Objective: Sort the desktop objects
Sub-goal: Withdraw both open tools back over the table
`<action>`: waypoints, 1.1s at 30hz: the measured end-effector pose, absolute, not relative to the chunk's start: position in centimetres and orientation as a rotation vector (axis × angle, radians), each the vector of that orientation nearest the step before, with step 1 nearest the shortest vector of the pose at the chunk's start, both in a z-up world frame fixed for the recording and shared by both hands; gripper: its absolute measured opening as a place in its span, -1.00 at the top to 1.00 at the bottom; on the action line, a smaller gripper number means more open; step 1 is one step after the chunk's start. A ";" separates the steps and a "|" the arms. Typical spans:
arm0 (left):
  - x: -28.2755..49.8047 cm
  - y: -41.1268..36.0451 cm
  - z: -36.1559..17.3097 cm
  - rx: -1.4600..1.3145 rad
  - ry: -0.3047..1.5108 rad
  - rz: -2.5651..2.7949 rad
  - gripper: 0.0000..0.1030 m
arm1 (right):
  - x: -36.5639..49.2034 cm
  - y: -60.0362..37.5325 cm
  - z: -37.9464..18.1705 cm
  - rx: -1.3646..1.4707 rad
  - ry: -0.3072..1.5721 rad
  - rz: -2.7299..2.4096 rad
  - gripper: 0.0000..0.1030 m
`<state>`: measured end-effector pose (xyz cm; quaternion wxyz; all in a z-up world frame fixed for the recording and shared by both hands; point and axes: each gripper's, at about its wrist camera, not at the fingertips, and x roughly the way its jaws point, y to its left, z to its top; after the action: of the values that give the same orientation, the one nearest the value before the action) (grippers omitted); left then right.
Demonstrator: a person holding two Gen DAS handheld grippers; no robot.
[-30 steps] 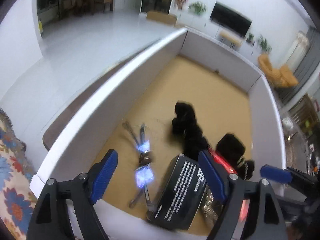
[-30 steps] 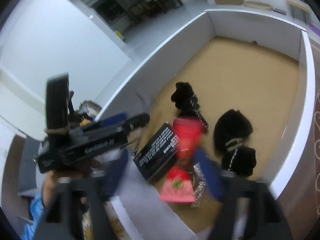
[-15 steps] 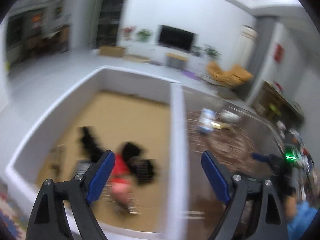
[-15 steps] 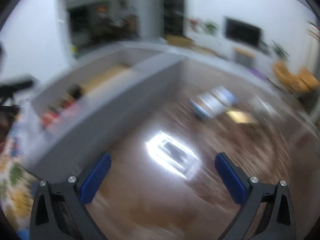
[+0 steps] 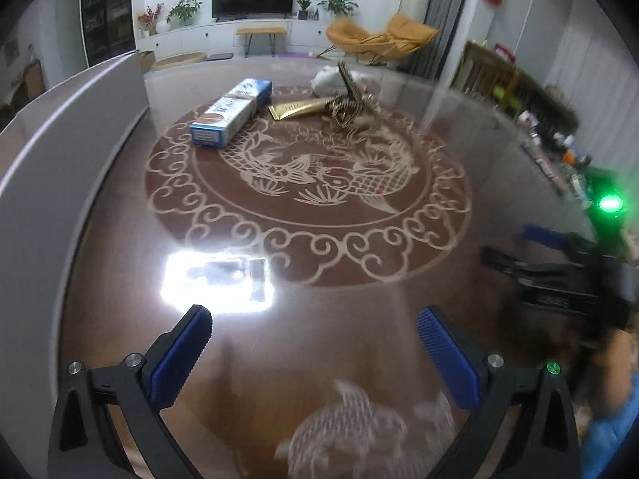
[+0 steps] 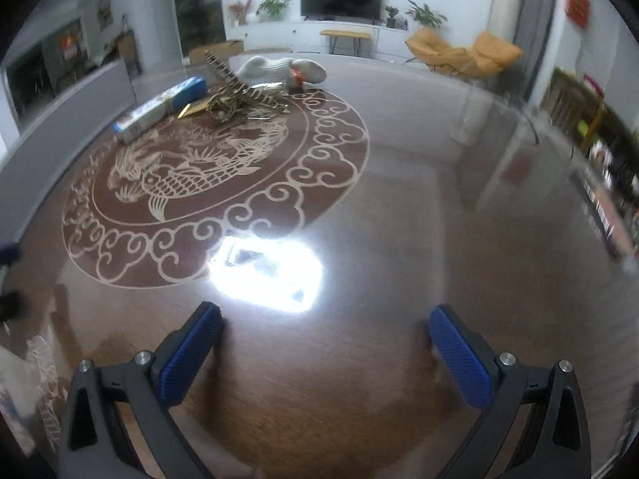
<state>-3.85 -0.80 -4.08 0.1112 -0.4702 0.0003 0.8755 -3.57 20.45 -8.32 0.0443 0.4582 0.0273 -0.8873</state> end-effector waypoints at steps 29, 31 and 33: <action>-5.7 1.0 -6.9 -1.372 0.113 2.666 -1.00 | -3.8 20.4 -8.4 1.408 0.077 -2.731 -1.00; -5.6 1.0 -6.9 -1.371 0.113 2.666 -1.00 | -3.9 20.4 -8.3 1.408 0.077 -2.731 -1.00; -5.6 1.0 -6.9 -1.371 0.113 2.666 -1.00 | -3.8 20.4 -8.4 1.408 0.077 -2.731 -1.00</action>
<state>-5.61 1.02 -6.89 0.0708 -0.4560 0.0375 0.8864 -3.83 20.42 -8.37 0.0340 0.4579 0.0252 -0.8880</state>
